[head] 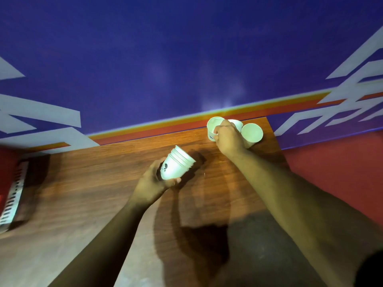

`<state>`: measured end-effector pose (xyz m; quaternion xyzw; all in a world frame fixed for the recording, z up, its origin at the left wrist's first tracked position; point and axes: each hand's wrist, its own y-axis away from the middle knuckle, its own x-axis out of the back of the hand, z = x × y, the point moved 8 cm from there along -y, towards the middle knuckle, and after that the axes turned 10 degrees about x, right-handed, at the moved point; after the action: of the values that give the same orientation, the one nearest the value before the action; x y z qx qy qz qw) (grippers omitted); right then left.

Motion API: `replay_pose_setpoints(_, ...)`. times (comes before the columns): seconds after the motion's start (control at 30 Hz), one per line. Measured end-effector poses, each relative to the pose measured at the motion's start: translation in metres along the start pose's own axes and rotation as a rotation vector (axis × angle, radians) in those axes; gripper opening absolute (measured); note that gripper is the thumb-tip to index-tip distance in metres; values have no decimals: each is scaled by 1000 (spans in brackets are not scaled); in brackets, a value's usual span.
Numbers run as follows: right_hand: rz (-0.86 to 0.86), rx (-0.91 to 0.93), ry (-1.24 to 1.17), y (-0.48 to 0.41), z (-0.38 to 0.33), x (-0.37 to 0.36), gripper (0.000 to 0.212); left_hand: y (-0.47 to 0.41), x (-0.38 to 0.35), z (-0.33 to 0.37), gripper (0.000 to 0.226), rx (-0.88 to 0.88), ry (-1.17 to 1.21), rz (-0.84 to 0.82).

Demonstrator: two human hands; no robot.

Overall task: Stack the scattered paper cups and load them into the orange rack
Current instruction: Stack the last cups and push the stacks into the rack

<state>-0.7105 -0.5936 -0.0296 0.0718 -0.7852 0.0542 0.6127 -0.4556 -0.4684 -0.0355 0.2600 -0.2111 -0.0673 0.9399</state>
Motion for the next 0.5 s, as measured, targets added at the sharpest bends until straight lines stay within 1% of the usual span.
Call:
replay_pose_setpoints(0.07,16,32,18,-1,-1,0,20,-3,5,-6,68,19,0,29)
replay_pose_setpoints(0.1,59,45,-25,0,-3,5,18,-5,6,-8,69,28,-11,32)
replay_pose_setpoints(0.13,116,43,-108,2,-3,12,15,-6,7,-9,71,27,-33,37)
replay_pose_setpoints(0.2,243,5,-360,11,-4,34,9,-8,9,-9,75,27,-69,57)
replay_pose_setpoints(0.27,281,-51,-622,25,-5,50,5,-9,12,-6,76,-3,-119,100)
replay_pose_setpoints(0.33,230,-80,-764,40,-10,57,5,-9,13,1,74,-29,-154,124)
replay_pose_setpoints(0.4,122,-95,-849,55,-14,54,5,-11,10,8,73,-46,-168,115)
replay_pose_setpoints(0.5,-15,-99,-968,69,-19,45,8,-13,-3,19,83,-80,-214,61)
